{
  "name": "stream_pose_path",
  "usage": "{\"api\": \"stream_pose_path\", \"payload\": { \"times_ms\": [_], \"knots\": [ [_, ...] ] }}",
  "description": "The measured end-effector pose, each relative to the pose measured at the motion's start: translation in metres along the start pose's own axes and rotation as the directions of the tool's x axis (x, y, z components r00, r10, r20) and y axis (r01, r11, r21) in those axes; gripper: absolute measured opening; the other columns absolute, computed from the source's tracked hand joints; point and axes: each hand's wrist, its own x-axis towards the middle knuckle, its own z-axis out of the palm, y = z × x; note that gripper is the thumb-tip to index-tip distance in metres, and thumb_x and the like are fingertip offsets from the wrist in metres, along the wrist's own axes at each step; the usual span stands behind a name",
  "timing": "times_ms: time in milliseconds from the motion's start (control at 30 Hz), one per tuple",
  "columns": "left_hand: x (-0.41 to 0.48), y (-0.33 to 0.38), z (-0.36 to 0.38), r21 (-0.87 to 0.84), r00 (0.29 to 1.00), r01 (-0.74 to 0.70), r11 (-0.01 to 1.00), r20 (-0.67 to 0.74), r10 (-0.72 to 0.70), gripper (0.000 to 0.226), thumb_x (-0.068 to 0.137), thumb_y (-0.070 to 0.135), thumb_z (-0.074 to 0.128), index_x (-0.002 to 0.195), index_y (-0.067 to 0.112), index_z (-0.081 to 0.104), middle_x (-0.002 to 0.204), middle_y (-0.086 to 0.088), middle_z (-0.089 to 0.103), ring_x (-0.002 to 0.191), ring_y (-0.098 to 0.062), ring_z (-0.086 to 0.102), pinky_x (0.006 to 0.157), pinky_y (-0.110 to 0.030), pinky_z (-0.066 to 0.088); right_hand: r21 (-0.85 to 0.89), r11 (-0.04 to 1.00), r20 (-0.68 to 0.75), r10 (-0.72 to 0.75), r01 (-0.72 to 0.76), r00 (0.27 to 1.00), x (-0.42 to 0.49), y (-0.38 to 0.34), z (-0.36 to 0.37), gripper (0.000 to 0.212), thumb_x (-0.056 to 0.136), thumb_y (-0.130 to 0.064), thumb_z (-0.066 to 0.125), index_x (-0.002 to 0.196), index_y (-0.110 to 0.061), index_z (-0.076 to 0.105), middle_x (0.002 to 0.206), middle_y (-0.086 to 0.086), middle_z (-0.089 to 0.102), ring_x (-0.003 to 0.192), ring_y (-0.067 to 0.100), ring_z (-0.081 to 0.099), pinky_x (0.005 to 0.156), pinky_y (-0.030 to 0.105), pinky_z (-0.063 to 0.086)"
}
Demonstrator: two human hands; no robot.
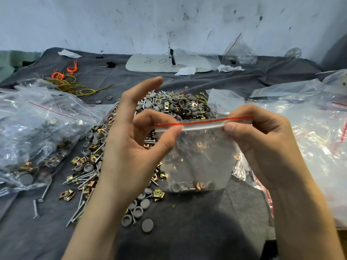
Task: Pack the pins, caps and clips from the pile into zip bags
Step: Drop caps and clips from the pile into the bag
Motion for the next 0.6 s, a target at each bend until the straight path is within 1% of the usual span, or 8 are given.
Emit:
{"api": "stream_pose_path", "payload": {
  "times_ms": [67, 133, 233, 333, 433, 500, 533, 600],
  "knots": [
    [-0.001, 0.001, 0.003, 0.01, 1.0, 0.01, 1.0, 0.003, -0.01, 0.063, 0.079, 0.014, 0.078, 0.129, 0.038, 0.047, 0.088, -0.001, 0.071, 0.083, -0.013, 0.068, 0.077, -0.027, 0.055, -0.022, 1.0, 0.013, 0.013, -0.012, 1.0, 0.0, 0.001, 0.001, 0.016, 0.061, -0.027, 0.082, 0.073, -0.019, 0.075, 0.062, -0.005, 0.063, 0.06, 0.009, 0.057, 0.06, 0.017, 0.048],
    [-0.001, 0.001, 0.004, 0.01, 1.0, 0.011, 1.0, 0.007, -0.011, 0.06, 0.08, 0.014, 0.073, 0.129, 0.037, 0.047, 0.089, -0.002, 0.071, 0.083, -0.011, 0.068, 0.077, -0.024, 0.054, -0.006, 0.999, 0.059, 0.036, -0.035, 0.998, -0.001, 0.0, 0.003, 0.025, 0.06, -0.036, 0.084, 0.076, -0.019, 0.076, 0.066, -0.006, 0.067, 0.062, 0.007, 0.059, 0.061, 0.016, 0.049],
    [-0.001, 0.003, 0.005, 0.009, 1.0, -0.005, 1.0, 0.019, 0.005, 0.06, 0.08, 0.011, 0.071, 0.129, 0.034, 0.046, 0.088, -0.006, 0.069, 0.083, -0.011, 0.068, 0.078, -0.021, 0.053, 0.025, 0.998, 0.103, 0.054, -0.057, 0.993, -0.001, -0.001, 0.006, 0.025, 0.06, -0.036, 0.084, 0.077, -0.018, 0.077, 0.069, -0.005, 0.069, 0.064, 0.007, 0.062, 0.062, 0.015, 0.049],
    [-0.002, 0.003, 0.007, 0.015, 1.0, -0.022, 1.0, 0.022, 0.022, 0.06, 0.08, 0.007, 0.072, 0.128, 0.032, 0.046, 0.087, -0.01, 0.067, 0.087, -0.019, 0.069, 0.091, -0.021, 0.051, 0.021, 0.999, 0.067, 0.041, -0.042, 0.997, -0.002, 0.0, 0.008, 0.023, 0.058, -0.032, 0.085, 0.071, -0.016, 0.075, 0.065, -0.004, 0.067, 0.062, 0.011, 0.059, 0.059, 0.016, 0.046],
    [-0.001, 0.003, 0.007, 0.012, 0.999, -0.023, 1.0, 0.035, 0.023, 0.057, 0.08, 0.005, 0.071, 0.125, 0.03, 0.047, 0.083, -0.006, 0.068, 0.087, -0.015, 0.069, 0.102, -0.026, 0.047, -0.004, 0.999, 0.039, 0.05, -0.049, 0.998, -0.002, 0.0, 0.009, 0.032, 0.056, -0.043, 0.085, 0.069, -0.016, 0.073, 0.063, -0.002, 0.063, 0.062, 0.018, 0.052, 0.057, 0.023, 0.039],
    [-0.002, 0.003, 0.008, -0.002, 0.999, -0.027, 1.0, 0.036, 0.027, 0.059, 0.079, 0.002, 0.073, 0.125, 0.03, 0.047, 0.082, -0.005, 0.067, 0.084, -0.012, 0.067, 0.095, -0.023, 0.05, 0.003, 0.998, 0.059, 0.058, -0.058, 0.997, -0.002, -0.001, 0.01, 0.03, 0.057, -0.04, 0.085, 0.072, -0.016, 0.075, 0.064, -0.002, 0.065, 0.063, 0.016, 0.054, 0.058, 0.02, 0.041],
    [-0.002, 0.003, 0.009, -0.015, 0.999, -0.024, 1.0, 0.036, 0.025, 0.06, 0.08, 0.004, 0.075, 0.126, 0.032, 0.047, 0.083, -0.004, 0.067, 0.083, -0.012, 0.067, 0.087, -0.021, 0.052, 0.01, 0.998, 0.076, 0.061, -0.062, 0.995, -0.002, -0.001, 0.01, 0.027, 0.058, -0.036, 0.085, 0.073, -0.016, 0.076, 0.065, -0.002, 0.066, 0.063, 0.014, 0.056, 0.059, 0.017, 0.043],
    [-0.003, 0.004, 0.011, -0.05, 0.999, -0.005, 0.999, 0.041, 0.007, 0.059, 0.081, 0.012, 0.071, 0.127, 0.038, 0.047, 0.085, 0.001, 0.069, 0.08, -0.009, 0.067, 0.074, -0.019, 0.052, 0.015, 0.998, 0.112, 0.064, -0.066, 0.992, -0.002, -0.002, 0.011, 0.024, 0.059, -0.031, 0.085, 0.075, -0.015, 0.077, 0.067, -0.002, 0.068, 0.064, 0.012, 0.059, 0.059, 0.015, 0.045]
  ]
}}
